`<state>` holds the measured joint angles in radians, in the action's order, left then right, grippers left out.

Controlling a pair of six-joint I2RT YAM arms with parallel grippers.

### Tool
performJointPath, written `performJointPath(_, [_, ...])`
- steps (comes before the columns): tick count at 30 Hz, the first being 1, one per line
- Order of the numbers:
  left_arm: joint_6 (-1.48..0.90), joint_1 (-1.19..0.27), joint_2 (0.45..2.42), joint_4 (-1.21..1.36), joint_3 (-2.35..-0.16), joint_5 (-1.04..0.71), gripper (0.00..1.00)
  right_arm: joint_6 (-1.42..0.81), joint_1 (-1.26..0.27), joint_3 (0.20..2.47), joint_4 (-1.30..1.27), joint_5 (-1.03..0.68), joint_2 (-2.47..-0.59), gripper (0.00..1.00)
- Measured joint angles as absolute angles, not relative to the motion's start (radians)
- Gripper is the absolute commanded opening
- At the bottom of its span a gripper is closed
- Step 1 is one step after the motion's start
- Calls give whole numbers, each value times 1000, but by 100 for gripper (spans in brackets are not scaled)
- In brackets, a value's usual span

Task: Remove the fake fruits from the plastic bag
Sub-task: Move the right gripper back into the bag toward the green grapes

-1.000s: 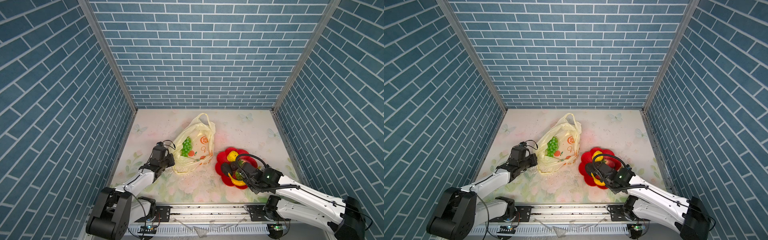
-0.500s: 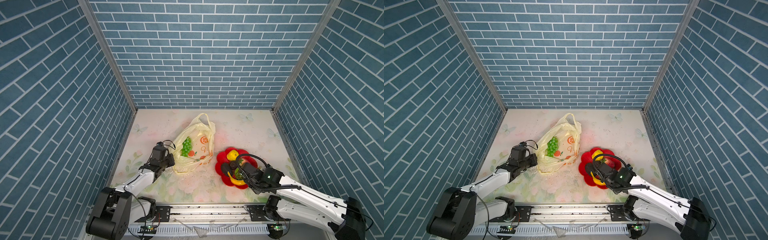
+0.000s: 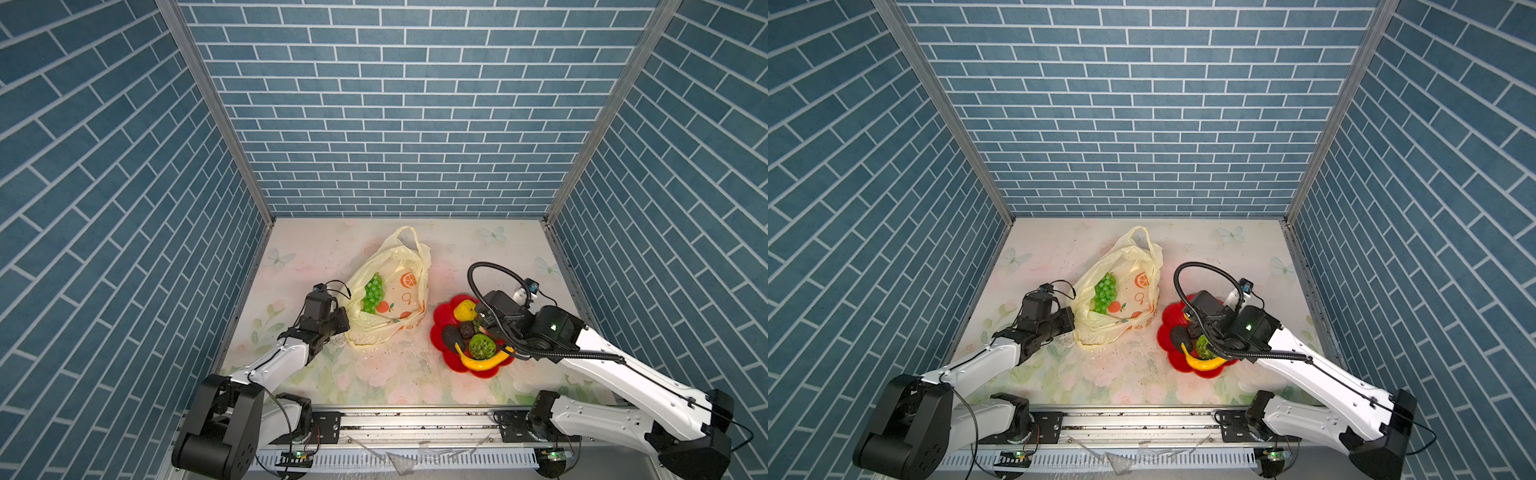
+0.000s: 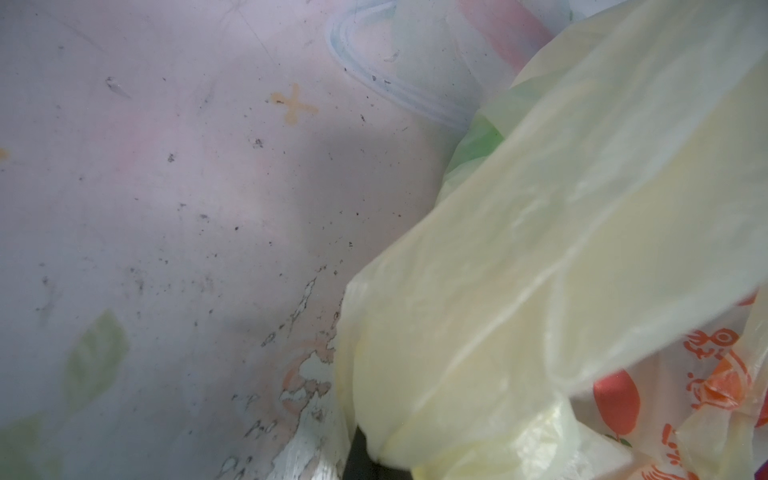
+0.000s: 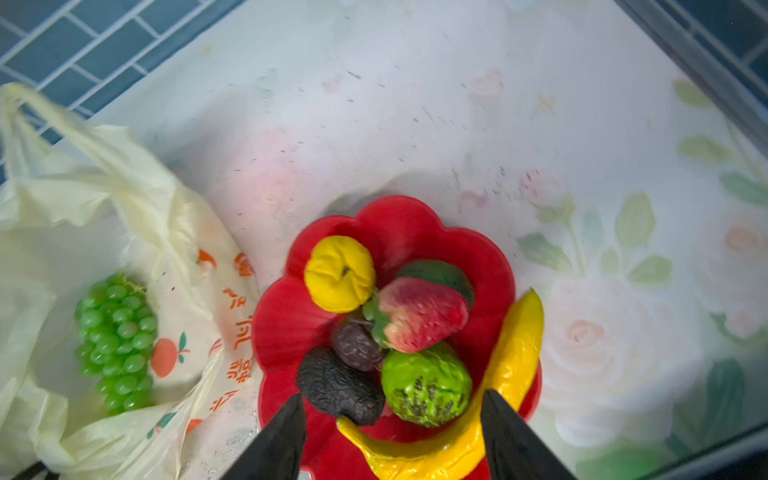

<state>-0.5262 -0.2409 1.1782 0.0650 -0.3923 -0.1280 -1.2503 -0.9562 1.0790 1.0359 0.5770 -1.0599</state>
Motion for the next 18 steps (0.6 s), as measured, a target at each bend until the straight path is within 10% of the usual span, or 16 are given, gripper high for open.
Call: performJointPath(18, [-533, -243, 1119, 64, -392, -99, 0, -719, -947, 1427, 434, 117, -1802, 58])
